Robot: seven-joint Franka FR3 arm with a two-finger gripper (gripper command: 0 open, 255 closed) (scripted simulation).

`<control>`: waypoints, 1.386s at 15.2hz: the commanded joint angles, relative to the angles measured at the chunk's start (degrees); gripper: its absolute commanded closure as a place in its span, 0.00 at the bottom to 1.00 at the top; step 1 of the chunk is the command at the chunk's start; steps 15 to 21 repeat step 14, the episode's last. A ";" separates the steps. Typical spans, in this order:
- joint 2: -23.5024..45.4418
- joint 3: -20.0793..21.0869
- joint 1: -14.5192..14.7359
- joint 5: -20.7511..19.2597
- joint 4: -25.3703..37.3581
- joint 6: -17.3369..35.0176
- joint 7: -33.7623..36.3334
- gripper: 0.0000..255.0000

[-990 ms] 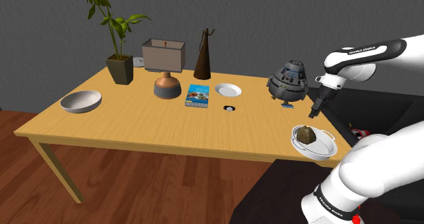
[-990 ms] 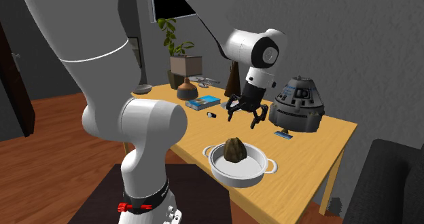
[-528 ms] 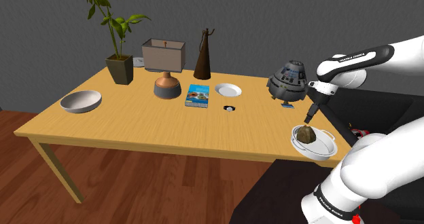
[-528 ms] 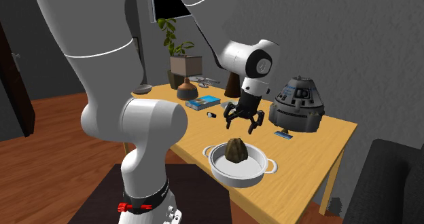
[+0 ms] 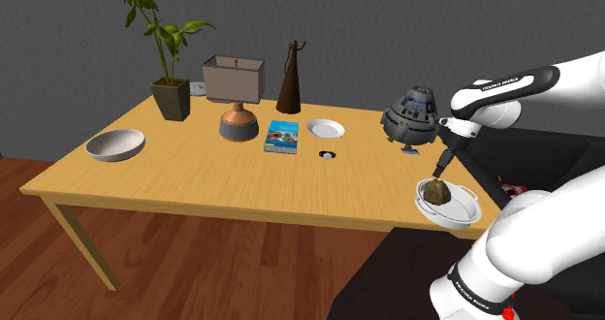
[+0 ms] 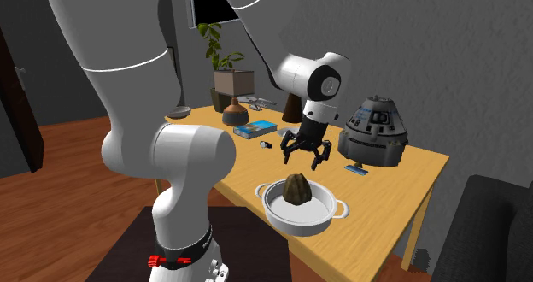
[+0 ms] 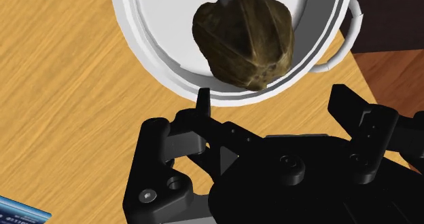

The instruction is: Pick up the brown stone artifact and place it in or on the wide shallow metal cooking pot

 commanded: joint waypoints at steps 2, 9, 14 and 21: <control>0.10 0.04 0.01 -0.08 -0.30 0.12 0.08 1.00; -0.52 0.62 -0.13 -0.29 -0.53 -0.18 0.75 1.00; -3.19 2.31 -0.09 -10.05 -2.47 0.06 -9.62 0.00; -3.19 2.31 -0.09 -10.05 -2.47 0.06 -9.62 0.00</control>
